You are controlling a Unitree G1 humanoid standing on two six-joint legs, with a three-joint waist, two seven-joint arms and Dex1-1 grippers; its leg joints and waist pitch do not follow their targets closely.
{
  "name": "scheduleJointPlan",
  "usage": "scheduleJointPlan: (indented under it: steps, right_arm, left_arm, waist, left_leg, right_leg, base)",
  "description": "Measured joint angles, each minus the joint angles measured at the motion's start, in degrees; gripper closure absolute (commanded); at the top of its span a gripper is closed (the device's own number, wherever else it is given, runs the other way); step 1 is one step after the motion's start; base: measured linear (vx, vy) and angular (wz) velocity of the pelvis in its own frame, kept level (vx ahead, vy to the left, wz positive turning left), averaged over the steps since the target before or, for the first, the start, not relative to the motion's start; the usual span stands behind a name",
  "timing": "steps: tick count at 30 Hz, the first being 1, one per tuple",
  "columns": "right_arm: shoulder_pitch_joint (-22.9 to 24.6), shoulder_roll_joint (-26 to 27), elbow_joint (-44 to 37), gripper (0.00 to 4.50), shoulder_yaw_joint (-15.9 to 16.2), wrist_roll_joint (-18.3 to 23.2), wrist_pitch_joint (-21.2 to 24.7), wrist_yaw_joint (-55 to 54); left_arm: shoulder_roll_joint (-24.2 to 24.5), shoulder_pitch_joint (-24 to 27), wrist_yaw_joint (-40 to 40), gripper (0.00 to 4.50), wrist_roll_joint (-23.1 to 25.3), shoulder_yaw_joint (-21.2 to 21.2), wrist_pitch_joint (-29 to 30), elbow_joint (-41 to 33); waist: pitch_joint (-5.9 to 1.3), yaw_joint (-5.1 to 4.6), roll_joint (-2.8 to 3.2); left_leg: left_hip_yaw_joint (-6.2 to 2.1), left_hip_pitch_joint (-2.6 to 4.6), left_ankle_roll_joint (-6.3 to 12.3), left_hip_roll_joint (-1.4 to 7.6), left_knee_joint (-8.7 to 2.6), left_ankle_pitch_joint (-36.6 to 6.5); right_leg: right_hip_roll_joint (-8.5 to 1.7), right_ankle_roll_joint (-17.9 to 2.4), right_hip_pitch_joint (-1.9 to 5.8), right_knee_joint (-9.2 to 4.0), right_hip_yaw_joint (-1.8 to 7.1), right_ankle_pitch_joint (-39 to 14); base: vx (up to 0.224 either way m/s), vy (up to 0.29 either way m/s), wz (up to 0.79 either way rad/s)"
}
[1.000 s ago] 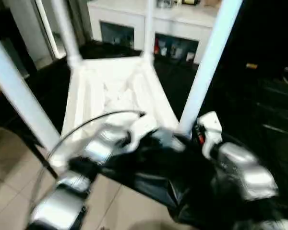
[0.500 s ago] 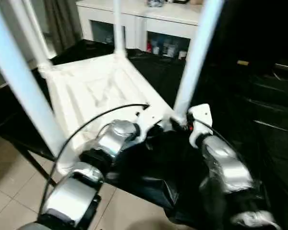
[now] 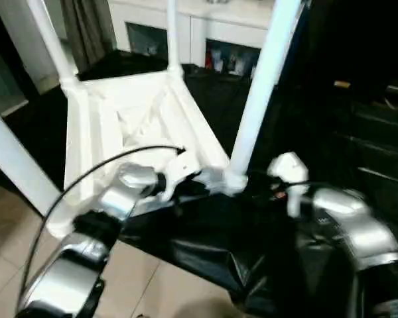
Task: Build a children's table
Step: Rotate leg to tighten
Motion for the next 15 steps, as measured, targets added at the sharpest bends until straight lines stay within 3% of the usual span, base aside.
scheduleJointPlan:
  steps: [3,15]
  right_arm:
    - [0.5,-1.2,-1.4,0.86,0.0,0.0,0.4,1.7]
    - [2.2,-0.3,-2.3,0.86,1.5,0.1,1.0,3.1]
  left_arm:
    - [0.7,1.1,-2.8,4.50,-0.4,-0.3,-0.3,-1.6]
    - [2.0,2.9,-5.8,4.50,-1.1,-0.6,1.0,-5.0]
  waist:
    - [0.00,0.33,0.01]
    - [0.00,0.03,0.01]
  left_leg:
    - [0.03,0.02,-0.01,0.00,0.01,0.0]
    - [0.03,0.04,-0.01,0.00,0.05,0.0]
  right_leg:
    - [-0.04,0.0,0.04,0.02,0.01,0.0]
    - [-0.05,0.0,0.04,0.06,0.05,0.0]
  base:
    - [0.000,0.000,0.00]
    - [0.000,0.000,0.00]
